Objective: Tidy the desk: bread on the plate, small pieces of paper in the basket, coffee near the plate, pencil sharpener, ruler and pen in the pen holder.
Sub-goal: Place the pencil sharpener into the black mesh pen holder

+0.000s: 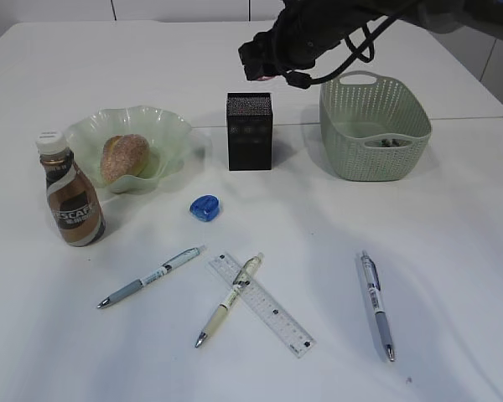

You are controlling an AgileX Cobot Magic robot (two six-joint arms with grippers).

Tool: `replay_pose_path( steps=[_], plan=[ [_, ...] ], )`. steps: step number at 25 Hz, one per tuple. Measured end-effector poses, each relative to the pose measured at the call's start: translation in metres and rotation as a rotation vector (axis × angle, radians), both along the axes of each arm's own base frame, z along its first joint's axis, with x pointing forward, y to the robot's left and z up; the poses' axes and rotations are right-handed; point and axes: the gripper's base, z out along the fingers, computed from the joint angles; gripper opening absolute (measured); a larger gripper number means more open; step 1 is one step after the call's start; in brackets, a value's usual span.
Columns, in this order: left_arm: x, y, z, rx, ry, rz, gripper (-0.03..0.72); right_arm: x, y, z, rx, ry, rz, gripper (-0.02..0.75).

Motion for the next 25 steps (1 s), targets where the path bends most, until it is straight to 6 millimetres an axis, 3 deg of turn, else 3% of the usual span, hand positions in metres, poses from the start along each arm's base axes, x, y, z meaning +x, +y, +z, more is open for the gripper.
replay_pose_path(
  steps=[11, 14, 17, 25],
  plan=[
    [0.0, 0.0, 0.0, 0.0, 0.0, 0.0, 0.449, 0.011, -0.001, 0.006, 0.034, -0.141, -0.049, 0.345],
    [0.0, 0.0, 0.0, 0.0, 0.0, 0.0, 0.449, 0.014, 0.0, -0.005, 0.029, -0.125, -0.05, 0.345],
    [0.0, 0.0, 0.0, 0.0, 0.0, 0.0, 0.449, 0.02, 0.002, -0.029, 0.02, -0.085, -0.052, 0.345],
    [0.005, -0.001, -0.004, 0.007, 0.021, 0.0, 0.449, 0.025, 0.003, -0.051, 0.031, -0.067, -0.066, 0.345]
  ],
)
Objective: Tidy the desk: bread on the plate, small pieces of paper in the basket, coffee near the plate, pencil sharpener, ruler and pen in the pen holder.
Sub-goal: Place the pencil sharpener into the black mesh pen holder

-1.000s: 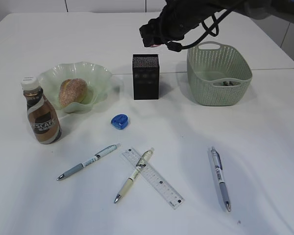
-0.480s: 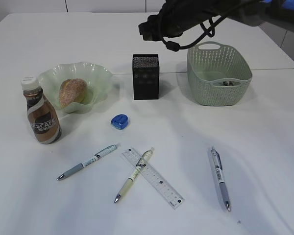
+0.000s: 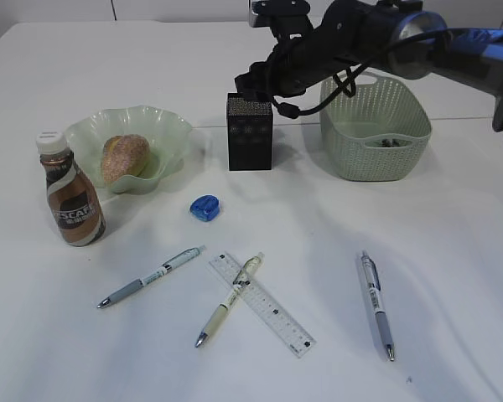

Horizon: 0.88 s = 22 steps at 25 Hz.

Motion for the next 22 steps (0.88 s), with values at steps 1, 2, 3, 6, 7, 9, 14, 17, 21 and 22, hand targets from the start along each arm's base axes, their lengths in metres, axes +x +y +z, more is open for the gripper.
replay_pose_path(
  steps=[1, 2, 3, 6, 7, 9, 14, 17, 21, 22],
  plan=[
    [0.002, 0.0, -0.001, 0.002, 0.007, 0.0, 0.449, 0.0, 0.001, -0.003, 0.003, 0.006, -0.001, 0.345],
    [0.003, -0.001, -0.003, 0.004, 0.015, 0.0, 0.449, 0.001, 0.001, -0.005, 0.005, 0.009, -0.001, 0.345],
    [0.005, -0.001, -0.004, 0.005, 0.023, 0.0, 0.449, 0.001, 0.001, -0.007, 0.007, 0.012, -0.002, 0.345],
    [0.006, -0.002, -0.005, 0.006, 0.027, 0.0, 0.449, 0.002, 0.002, -0.015, 0.007, 0.026, 0.0, 0.345],
    [0.007, -0.002, -0.005, 0.006, 0.025, 0.0, 0.449, 0.002, 0.002, -0.017, 0.007, 0.028, -0.001, 0.345],
    [0.007, -0.002, -0.004, 0.004, 0.015, -0.001, 0.449, 0.003, 0.002, -0.019, 0.006, 0.03, 0.0, 0.345],
    [0.008, -0.002, -0.003, 0.002, 0.005, -0.002, 0.449, 0.002, 0.003, -0.019, 0.008, 0.031, 0.001, 0.345],
    [0.008, -0.002, -0.003, 0.003, 0.006, -0.002, 0.449, 0.002, 0.003, -0.019, 0.008, 0.031, 0.001, 0.345],
    [0.008, -0.002, -0.003, 0.003, 0.006, -0.002, 0.448, 0.002, 0.004, -0.018, 0.018, 0.031, 0.006, 0.345],
    [0.008, -0.002, -0.003, 0.003, 0.006, -0.002, 0.449, 0.002, 0.004, -0.018, 0.018, 0.031, 0.006, 0.345]
  ],
)
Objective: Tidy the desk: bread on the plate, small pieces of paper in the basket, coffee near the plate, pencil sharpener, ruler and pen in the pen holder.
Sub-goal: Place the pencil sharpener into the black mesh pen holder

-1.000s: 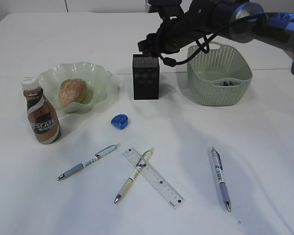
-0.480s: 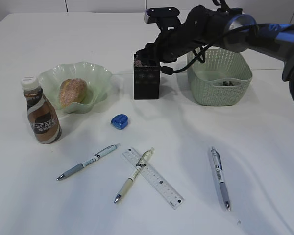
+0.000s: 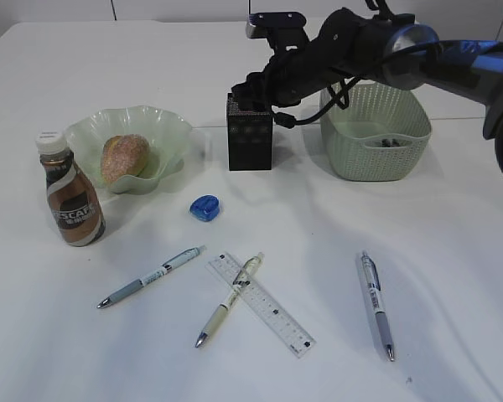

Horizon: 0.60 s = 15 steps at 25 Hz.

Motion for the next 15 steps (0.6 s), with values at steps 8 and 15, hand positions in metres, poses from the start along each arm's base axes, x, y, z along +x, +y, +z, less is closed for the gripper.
replay_pose_path(
  steps=[8, 15],
  plan=[
    [0.0, 0.0, 0.0001, 0.0, -0.001, 0.0, 0.449, -0.0008, 0.004, 0.002, 0.027, -0.016, 0.041, 0.345],
    [0.0, 0.0, 0.0001, 0.0, -0.001, 0.0, 0.449, -0.0007, 0.0041, 0.0022, 0.004, -0.033, 0.063, 0.345]
  ],
)
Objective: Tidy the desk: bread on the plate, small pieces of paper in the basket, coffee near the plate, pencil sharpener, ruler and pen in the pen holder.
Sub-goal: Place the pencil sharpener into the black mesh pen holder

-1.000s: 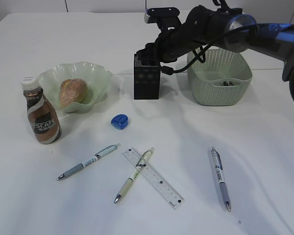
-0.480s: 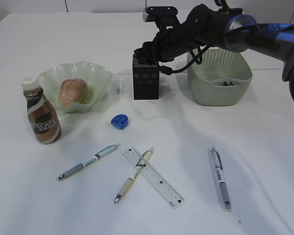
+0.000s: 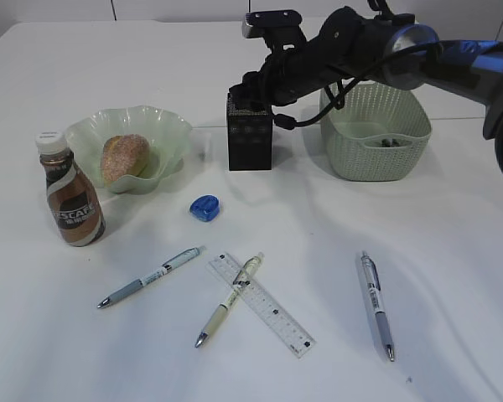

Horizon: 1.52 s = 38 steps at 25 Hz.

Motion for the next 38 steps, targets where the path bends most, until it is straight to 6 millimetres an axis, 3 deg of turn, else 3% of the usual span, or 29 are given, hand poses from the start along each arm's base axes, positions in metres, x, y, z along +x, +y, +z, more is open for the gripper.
replay_pose_path(
  steps=[14, 21, 29, 37, 38],
  plan=[
    [0.0, 0.0, 0.0, 0.0, 0.0, 0.0, 0.449, 0.0, 0.0, 0.0, -0.015, -0.011, 0.015, 0.398],
    [0.0, 0.0, 0.0, 0.0, -0.001, 0.0, 0.448, 0.003, 0.001, 0.016, 0.006, -0.055, 0.014, 0.478],
    [0.0, 0.0, 0.0, 0.001, -0.002, 0.0, 0.448, 0.002, 0.003, 0.019, 0.008, -0.04, 0.031, 0.491],
    [0.0, 0.0, 0.0, 0.002, -0.002, 0.0, 0.448, -0.009, 0.008, 0.052, -0.01, 0.024, 0.158, 0.491],
    [0.0, 0.0, 0.0, 0.002, -0.002, 0.0, 0.448, -0.016, 0.009, 0.066, -0.036, 0.05, 0.212, 0.491]
  ],
)
